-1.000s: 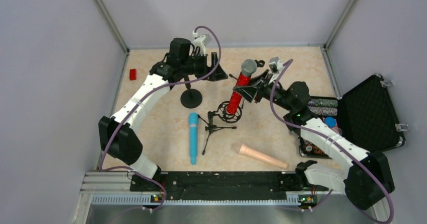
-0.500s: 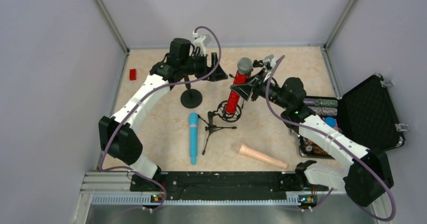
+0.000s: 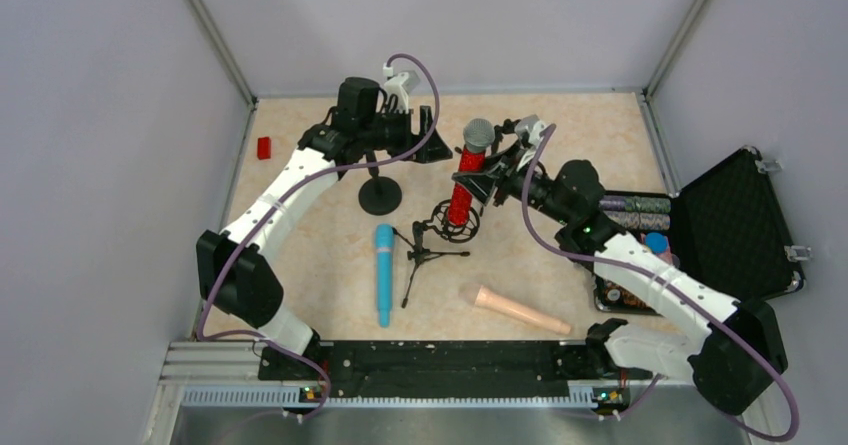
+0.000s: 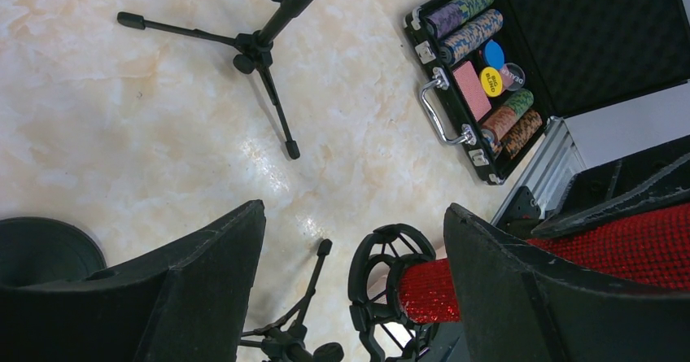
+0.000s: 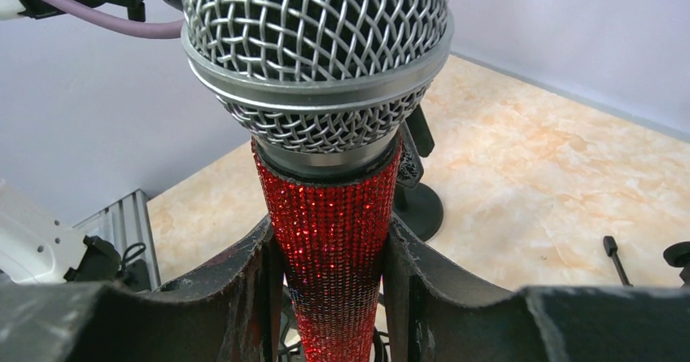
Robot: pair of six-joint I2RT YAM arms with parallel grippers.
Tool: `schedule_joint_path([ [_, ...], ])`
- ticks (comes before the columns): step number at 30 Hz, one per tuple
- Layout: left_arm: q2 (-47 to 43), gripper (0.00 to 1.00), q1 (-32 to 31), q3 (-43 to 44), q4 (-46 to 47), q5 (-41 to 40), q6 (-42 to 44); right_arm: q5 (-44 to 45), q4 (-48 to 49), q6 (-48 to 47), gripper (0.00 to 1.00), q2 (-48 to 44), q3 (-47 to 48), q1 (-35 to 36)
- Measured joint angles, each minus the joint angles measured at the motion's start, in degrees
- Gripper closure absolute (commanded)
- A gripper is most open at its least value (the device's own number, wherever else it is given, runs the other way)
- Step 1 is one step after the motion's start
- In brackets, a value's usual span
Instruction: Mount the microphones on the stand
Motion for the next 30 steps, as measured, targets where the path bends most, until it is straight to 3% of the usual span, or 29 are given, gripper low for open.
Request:
schedule_joint_path([
  [30, 0.0, 0.16, 0.0, -0.22, 0.07, 0.02, 0.07, 4.79, 10.38, -9.75, 1.0, -3.8, -7.91, 4.79],
])
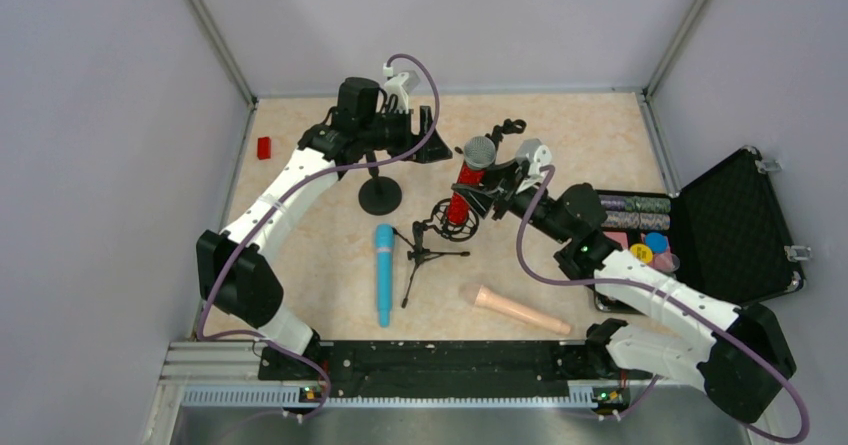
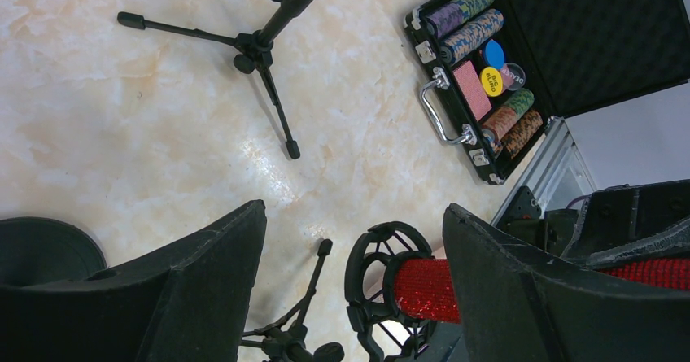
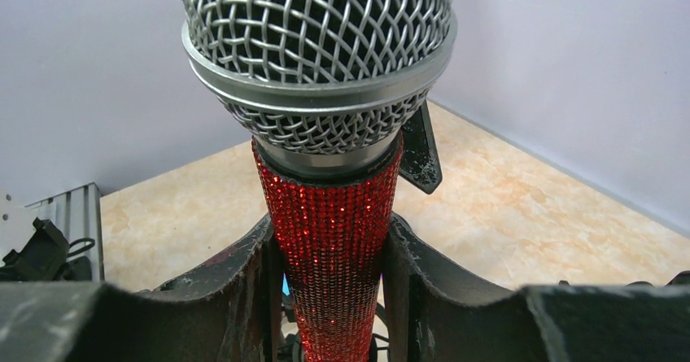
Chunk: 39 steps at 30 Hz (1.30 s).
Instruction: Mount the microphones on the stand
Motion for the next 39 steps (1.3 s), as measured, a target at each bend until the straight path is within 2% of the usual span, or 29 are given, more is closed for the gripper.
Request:
schedule_joint_path([
  [17, 0.0, 0.17, 0.0, 0.0, 0.0, 0.0, 0.22, -1.36, 3.93, -1.55, 1.0, -0.02, -2.25, 0.02],
  [39, 0.07, 0.18, -0.02, 0.0, 0.0, 0.22, 0.2, -2.16, 2.51, -1.46, 1.0, 1.09, -4.57, 0.09],
])
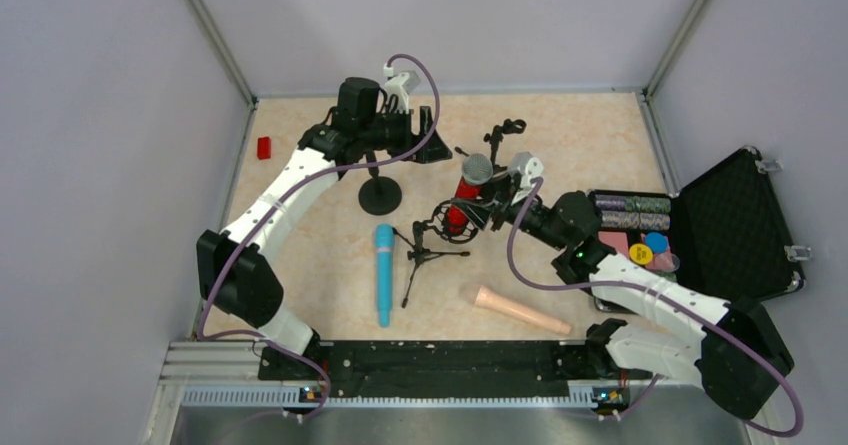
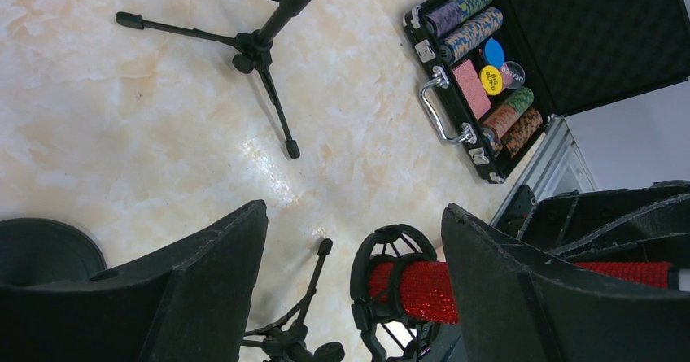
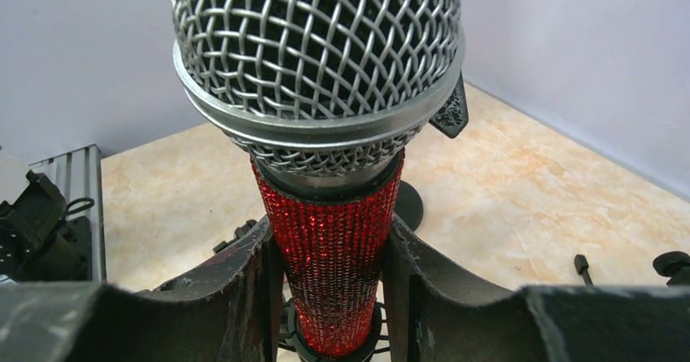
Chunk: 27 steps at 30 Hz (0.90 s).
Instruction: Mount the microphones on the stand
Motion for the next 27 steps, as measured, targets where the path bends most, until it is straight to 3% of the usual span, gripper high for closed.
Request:
schedule_joint_path([
  [27, 1.53, 0.19, -0.7, 0.0, 0.04, 0.31, 0.02, -1.92, -2.01, -2.91, 1.0, 4.2, -1.51, 0.28],
])
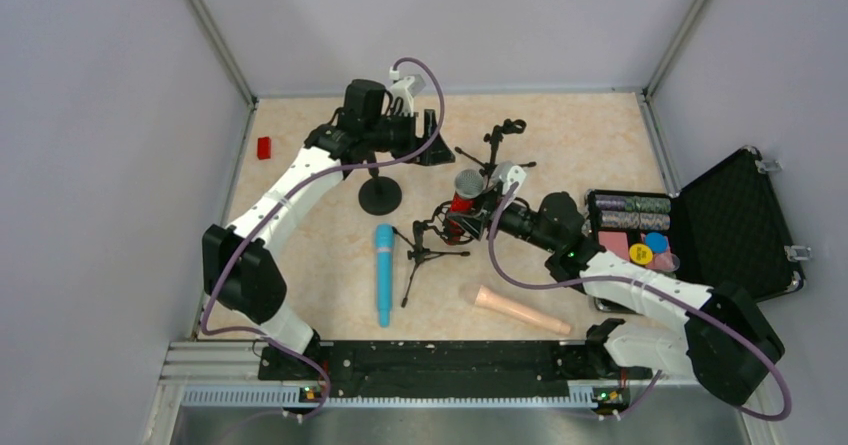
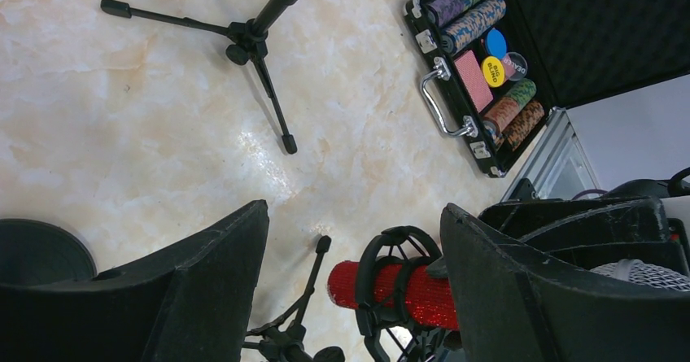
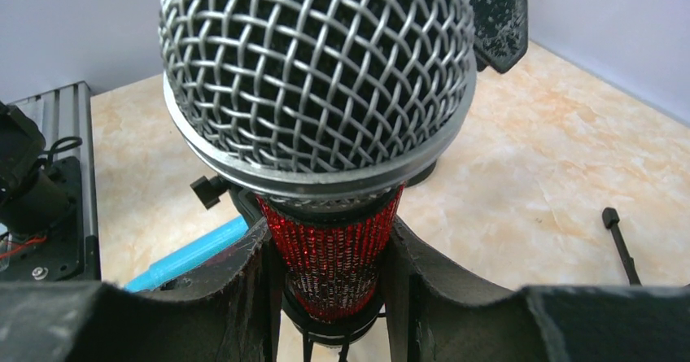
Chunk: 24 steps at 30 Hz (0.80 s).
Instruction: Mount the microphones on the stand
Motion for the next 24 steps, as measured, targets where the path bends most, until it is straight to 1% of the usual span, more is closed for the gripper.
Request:
schedule_joint_path([
  [8, 0.0, 0.19, -0.28, 0.0, -0.02, -0.11, 0.09, 0.0, -0.04, -0.59, 1.0, 0.76, -1.18, 0.02],
  [11, 0.0, 0.19, -0.33, 0.0, -0.02, -0.11, 0.13, 0.0, 0.28, -0.52, 0.86, 0.76, -1.38, 0.02],
  [12, 0.0, 0.19, -0.37, 0.0, -0.02, -0.11, 0.15, 0.0, 0.37, -0.48, 0.79, 0.76, -1.38, 0.02],
  [14, 0.0, 0.19, -0.37, 0.0, -0.02, -0.13, 0.17, -0.02, 0.42, -0.37, 0.62, 0.76, -1.38, 0.02],
  [18, 0.0, 0.19, -0.37, 0.0, -0.04, -0.2, 0.24, 0.02, 0.07, 0.0, 0.35, 0.63, -1.36, 0.02],
  [20, 0.0, 0.19, -0.39, 0.0, -0.04, -0.33, 0.26, 0.39, -1.51, 0.57, 0.27, 0.22, -1.36, -0.02],
  [24, 0.0, 0.19, -0.42, 0.0, -0.07, -0.35, 0.26, 0.92, -4.37, 1.07, 0.17, -1.36, -1.29, -0.02],
])
